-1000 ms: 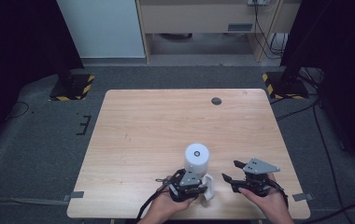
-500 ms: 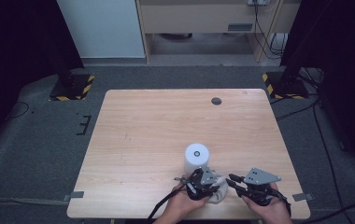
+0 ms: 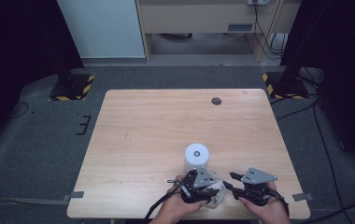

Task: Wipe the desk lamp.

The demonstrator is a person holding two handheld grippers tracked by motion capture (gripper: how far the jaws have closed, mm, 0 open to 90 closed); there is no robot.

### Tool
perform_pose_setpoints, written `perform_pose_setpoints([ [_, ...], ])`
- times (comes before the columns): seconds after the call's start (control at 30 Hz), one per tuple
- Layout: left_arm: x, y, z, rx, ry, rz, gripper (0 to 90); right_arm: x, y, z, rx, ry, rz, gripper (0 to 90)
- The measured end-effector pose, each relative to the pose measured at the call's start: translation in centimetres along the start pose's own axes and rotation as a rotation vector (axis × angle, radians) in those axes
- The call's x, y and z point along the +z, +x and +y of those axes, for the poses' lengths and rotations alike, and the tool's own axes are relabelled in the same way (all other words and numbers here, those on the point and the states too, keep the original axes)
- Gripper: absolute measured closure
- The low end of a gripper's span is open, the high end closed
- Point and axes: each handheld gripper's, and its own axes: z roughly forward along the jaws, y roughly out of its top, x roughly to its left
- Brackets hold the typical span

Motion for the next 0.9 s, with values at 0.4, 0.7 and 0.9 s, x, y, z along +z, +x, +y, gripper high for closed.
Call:
perform_pose_setpoints([
  [0.4,-3.7,0.3,-0.7,0.001,-0.033,0.01,47.8,0.0,0.3,0.1,-0.009,-0.004,0.023,44.4],
  [0.7,-9.9,5.0,-4.3,-0.101,-0.078,0.125,44.7,0.5,1.3,0.1,-0.052,0.0,0.038,32.5],
  [0.9,-12.5,7.2,-5.2,-0.154,-0.123,0.194,40.6,0.9,1.8,0.2,-0.079,0.004,0.061,29.1],
])
